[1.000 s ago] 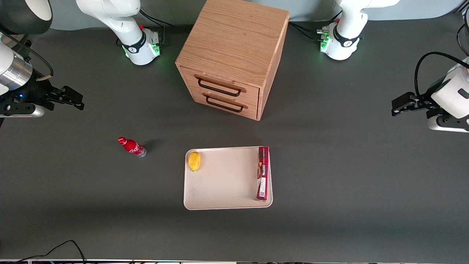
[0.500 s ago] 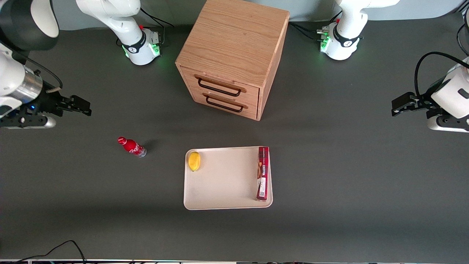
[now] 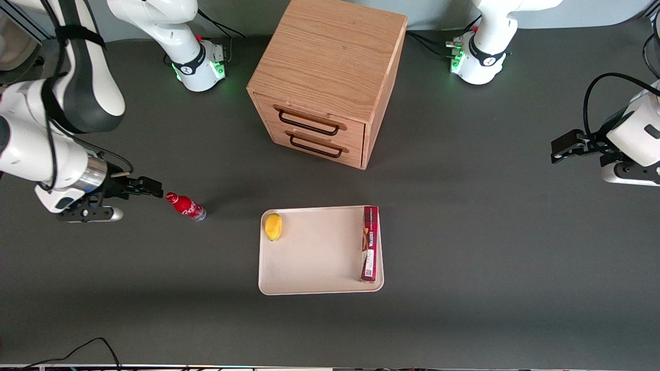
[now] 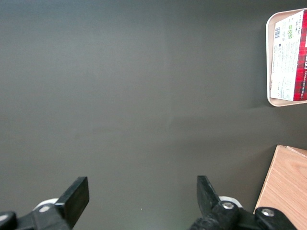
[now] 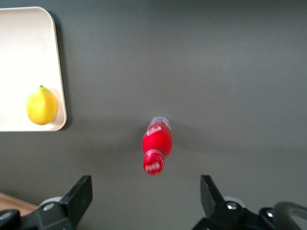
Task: Place coke bottle on tray
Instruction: 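Move the right gripper toward the red Coca-Cola bottle's cap, then close the right gripper around the bottle's cap end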
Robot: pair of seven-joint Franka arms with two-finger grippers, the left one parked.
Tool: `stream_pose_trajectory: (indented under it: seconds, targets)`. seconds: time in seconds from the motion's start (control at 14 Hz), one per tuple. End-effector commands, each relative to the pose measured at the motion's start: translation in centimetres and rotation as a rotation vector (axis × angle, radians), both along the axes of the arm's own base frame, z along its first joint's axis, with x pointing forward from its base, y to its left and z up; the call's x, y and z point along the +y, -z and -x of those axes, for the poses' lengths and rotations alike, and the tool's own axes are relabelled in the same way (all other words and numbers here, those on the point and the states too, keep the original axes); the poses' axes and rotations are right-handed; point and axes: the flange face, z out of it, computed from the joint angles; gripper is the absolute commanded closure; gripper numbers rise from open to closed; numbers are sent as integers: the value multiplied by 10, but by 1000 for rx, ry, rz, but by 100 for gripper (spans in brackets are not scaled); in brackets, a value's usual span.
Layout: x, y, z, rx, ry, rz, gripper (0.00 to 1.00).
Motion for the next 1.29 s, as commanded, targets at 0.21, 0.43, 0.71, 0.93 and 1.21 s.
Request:
stream_pose_trajectory:
  seconds: [0.21,0.43,0.71,0.93,1.21]
  targets:
    - [8,63,31,-29,-33,35,2]
    - [6,72,36,-34,-35,38,2]
    - [5,80,42,-28,-37,44,19]
    - [3,82,43,-30,-35,45,44]
    - [-1,76,43,-40,-31,49,100]
